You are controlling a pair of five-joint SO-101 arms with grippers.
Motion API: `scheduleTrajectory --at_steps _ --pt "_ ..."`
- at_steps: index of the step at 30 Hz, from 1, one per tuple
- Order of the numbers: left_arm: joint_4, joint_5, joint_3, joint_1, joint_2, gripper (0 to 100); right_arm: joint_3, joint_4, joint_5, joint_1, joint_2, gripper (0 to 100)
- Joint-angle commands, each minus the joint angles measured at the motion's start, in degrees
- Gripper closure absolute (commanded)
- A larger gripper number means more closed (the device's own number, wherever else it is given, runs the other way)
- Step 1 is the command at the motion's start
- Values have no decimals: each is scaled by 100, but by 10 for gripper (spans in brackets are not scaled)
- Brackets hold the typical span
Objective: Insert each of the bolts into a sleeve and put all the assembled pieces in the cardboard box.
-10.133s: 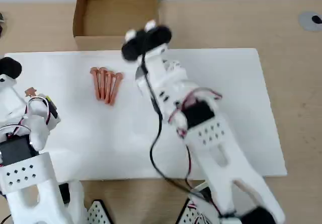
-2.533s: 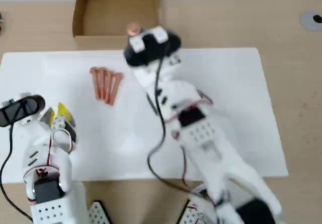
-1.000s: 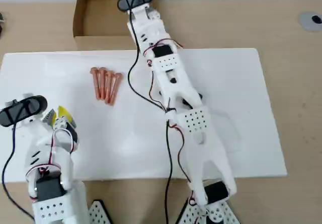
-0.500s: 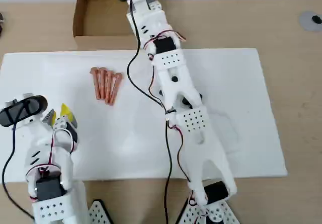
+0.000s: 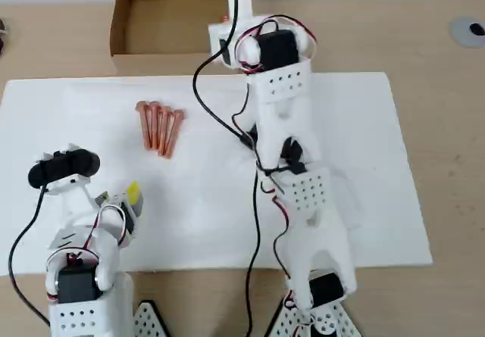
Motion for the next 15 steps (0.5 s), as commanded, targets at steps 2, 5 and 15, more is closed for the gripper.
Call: scheduleTrajectory --at_steps 2,5,15 --pt "9 35 -457 -105 22 793 66 369 695 154 -655 832" --pt "-246 18 -730 -475 532 793 400 387 1530 145 -989 832" --pt "-818 18 -2523 -756 4426 793 5209 369 3068 -374 -3855 834"
